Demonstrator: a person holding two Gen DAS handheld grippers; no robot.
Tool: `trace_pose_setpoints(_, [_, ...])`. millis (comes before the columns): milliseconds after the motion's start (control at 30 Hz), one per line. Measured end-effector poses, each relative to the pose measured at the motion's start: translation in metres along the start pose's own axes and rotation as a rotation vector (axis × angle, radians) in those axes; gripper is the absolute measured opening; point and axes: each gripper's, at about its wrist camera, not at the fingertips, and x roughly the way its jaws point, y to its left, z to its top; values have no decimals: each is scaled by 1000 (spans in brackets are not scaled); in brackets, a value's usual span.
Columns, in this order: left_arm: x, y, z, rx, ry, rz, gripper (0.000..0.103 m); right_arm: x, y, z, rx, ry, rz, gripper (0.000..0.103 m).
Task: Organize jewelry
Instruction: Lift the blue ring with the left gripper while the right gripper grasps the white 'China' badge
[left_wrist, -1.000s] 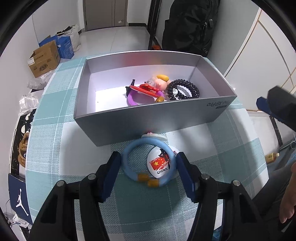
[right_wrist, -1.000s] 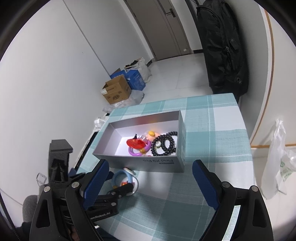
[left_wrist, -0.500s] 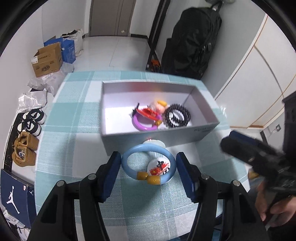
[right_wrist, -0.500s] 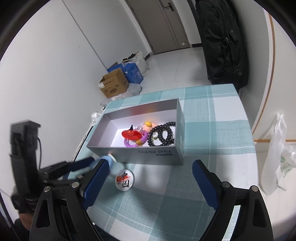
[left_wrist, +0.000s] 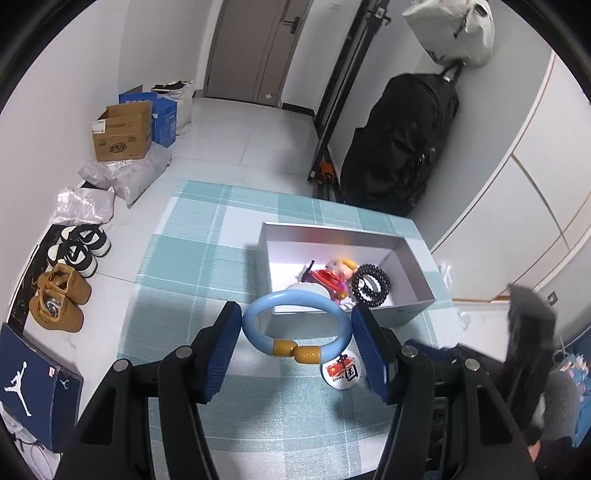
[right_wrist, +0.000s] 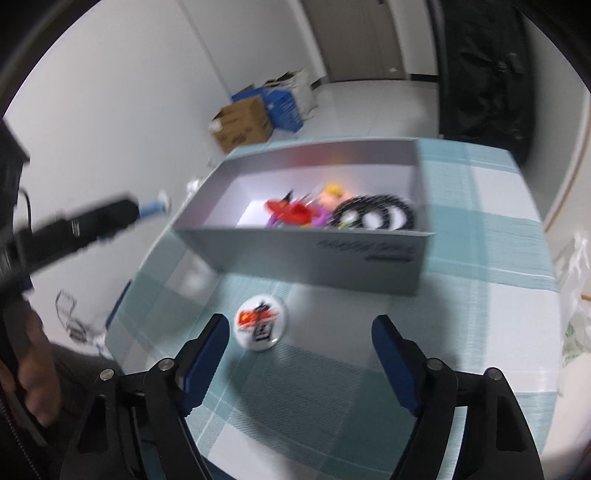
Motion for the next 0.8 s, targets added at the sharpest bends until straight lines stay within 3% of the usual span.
trace_pose_setpoints(200, [-10, 10, 1, -14, -40, 10, 57, 17, 30, -2, -128, 14, -37, 72])
trace_pose_setpoints(333, [-15, 18, 2, -32, -54, 10, 57, 30, 46, -5, -210, 35, -86, 59])
trace_pose_setpoints(500, [-18, 24, 4, -51, -66, 0, 57, 37, 56, -8, -263, 38, -143, 57])
trace_pose_setpoints(600, [-18, 25, 4, -56, -63, -4, 57, 38, 60, -9, -289, 34, -162, 42])
trace_pose_setpoints(800, [-17, 26, 4, -63, -59, -7, 57, 37, 59, -7, -287, 35, -167, 42])
